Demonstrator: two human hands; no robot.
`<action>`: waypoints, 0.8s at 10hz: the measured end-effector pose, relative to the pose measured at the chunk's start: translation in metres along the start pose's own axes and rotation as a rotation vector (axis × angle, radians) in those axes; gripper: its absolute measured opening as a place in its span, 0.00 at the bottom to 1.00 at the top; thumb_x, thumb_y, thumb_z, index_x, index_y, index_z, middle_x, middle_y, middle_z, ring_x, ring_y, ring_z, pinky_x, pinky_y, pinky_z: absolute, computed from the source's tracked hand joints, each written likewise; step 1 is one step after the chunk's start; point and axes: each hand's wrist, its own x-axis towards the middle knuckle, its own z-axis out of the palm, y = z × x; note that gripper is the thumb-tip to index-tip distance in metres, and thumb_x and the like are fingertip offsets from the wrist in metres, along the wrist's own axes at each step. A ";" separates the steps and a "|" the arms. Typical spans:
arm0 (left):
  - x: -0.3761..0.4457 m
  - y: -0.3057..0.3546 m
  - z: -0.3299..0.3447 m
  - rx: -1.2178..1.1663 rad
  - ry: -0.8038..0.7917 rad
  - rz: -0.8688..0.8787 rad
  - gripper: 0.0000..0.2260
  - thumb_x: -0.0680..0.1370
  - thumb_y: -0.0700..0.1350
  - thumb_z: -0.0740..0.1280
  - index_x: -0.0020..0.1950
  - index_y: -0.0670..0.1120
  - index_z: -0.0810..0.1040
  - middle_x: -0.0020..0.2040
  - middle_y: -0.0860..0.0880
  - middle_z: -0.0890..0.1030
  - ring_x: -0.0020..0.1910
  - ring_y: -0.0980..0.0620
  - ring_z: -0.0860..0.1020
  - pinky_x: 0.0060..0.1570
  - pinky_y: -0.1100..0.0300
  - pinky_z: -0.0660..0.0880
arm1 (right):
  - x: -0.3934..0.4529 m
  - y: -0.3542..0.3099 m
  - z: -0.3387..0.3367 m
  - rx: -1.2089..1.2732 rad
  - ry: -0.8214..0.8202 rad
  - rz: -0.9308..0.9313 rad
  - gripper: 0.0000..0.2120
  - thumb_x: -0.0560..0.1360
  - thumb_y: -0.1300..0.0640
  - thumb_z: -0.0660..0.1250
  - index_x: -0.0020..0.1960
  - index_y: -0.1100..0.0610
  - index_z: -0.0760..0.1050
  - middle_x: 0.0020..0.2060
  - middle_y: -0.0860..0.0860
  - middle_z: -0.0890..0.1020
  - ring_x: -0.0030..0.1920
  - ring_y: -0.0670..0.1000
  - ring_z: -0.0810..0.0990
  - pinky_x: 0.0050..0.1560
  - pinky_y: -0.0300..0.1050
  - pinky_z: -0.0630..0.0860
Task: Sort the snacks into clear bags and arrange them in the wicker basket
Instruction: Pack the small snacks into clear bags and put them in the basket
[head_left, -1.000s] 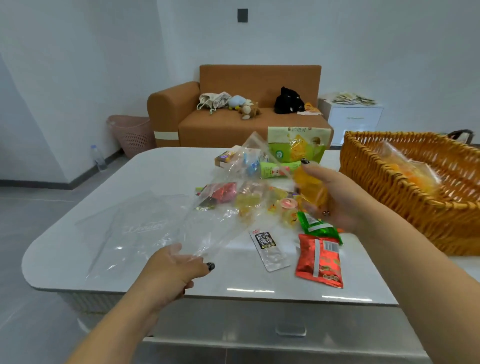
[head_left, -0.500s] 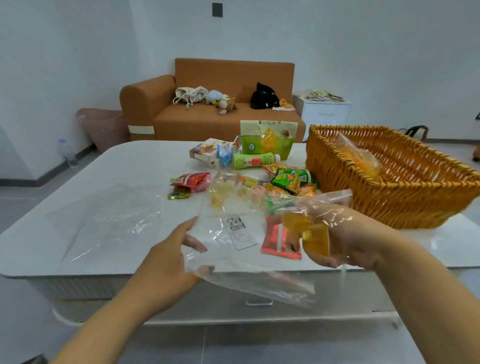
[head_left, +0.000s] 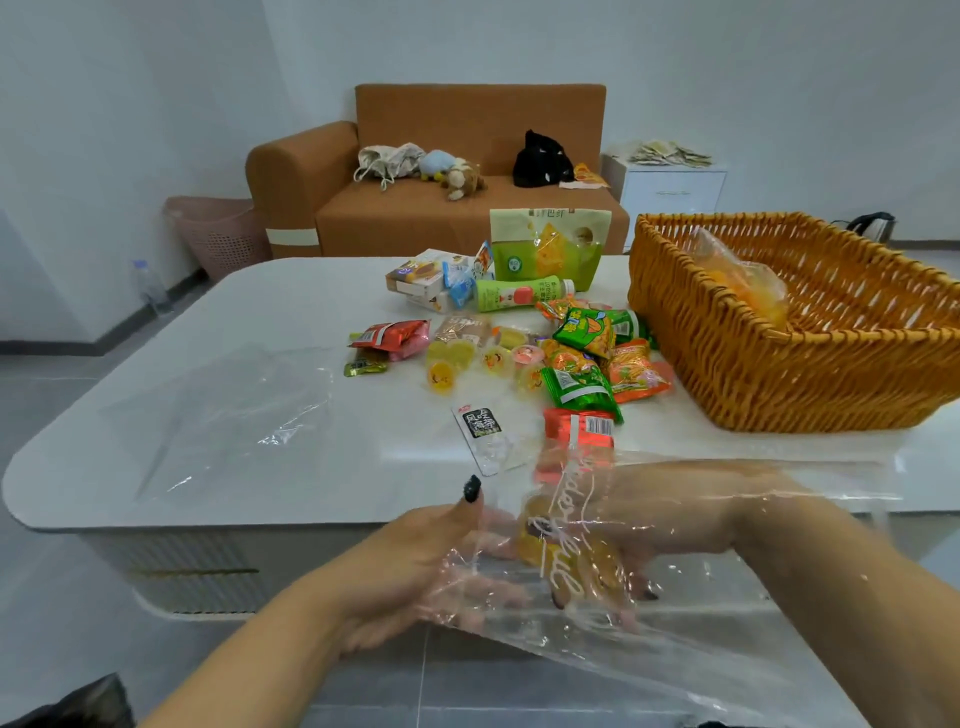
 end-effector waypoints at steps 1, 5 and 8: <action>0.003 -0.003 0.005 0.031 0.019 0.052 0.24 0.75 0.61 0.56 0.60 0.47 0.79 0.53 0.52 0.85 0.50 0.53 0.84 0.39 0.63 0.80 | 0.018 0.007 0.007 0.156 0.018 0.000 0.12 0.82 0.55 0.57 0.48 0.56 0.78 0.43 0.46 0.83 0.41 0.49 0.78 0.43 0.36 0.72; 0.005 0.011 -0.032 -0.057 0.326 0.486 0.51 0.47 0.71 0.78 0.67 0.54 0.71 0.54 0.48 0.85 0.43 0.48 0.85 0.32 0.57 0.79 | 0.032 0.002 -0.016 0.654 -0.324 -0.240 0.22 0.74 0.59 0.71 0.66 0.60 0.72 0.61 0.63 0.79 0.54 0.59 0.82 0.52 0.46 0.81; -0.012 0.016 -0.033 0.061 0.047 0.206 0.20 0.69 0.47 0.77 0.60 0.48 0.82 0.59 0.47 0.83 0.58 0.45 0.81 0.62 0.40 0.74 | 0.035 0.018 -0.016 0.842 -0.402 -0.335 0.36 0.68 0.60 0.77 0.71 0.62 0.65 0.68 0.61 0.73 0.66 0.66 0.73 0.64 0.54 0.74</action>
